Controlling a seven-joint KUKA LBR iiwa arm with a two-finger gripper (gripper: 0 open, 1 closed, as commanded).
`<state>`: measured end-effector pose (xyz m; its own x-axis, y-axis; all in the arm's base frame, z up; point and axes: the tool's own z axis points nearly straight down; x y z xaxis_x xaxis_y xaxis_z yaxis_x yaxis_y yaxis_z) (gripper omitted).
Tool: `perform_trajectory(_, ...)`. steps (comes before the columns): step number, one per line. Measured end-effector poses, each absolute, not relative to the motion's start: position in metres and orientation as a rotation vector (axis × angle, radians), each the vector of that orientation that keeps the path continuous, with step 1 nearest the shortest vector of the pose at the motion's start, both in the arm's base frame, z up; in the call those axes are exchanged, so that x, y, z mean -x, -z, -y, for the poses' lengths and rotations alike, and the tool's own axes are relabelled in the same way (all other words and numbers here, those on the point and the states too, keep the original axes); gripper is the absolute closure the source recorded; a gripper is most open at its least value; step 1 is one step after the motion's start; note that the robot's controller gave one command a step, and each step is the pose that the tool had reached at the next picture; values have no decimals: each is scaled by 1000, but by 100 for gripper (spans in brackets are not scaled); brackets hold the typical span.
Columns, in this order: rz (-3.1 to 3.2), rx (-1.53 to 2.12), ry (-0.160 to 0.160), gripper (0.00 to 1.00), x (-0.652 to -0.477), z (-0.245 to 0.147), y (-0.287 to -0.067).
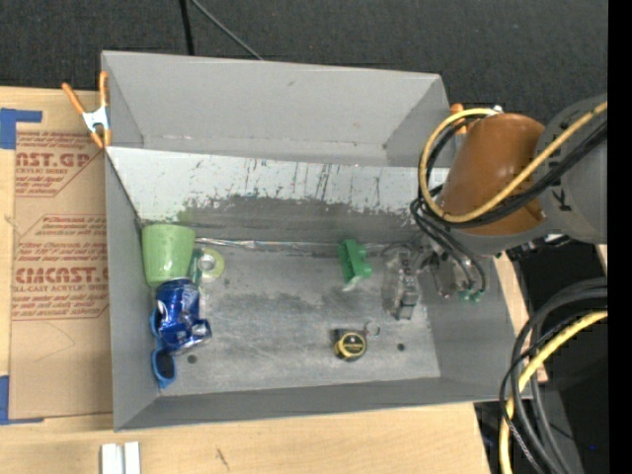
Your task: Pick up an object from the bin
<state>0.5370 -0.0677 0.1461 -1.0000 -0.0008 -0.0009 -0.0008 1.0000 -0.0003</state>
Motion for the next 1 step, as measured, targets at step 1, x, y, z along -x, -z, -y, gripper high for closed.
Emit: perform_trajectory(1, -3141, 1, 1, 0, -537, 68, -146)
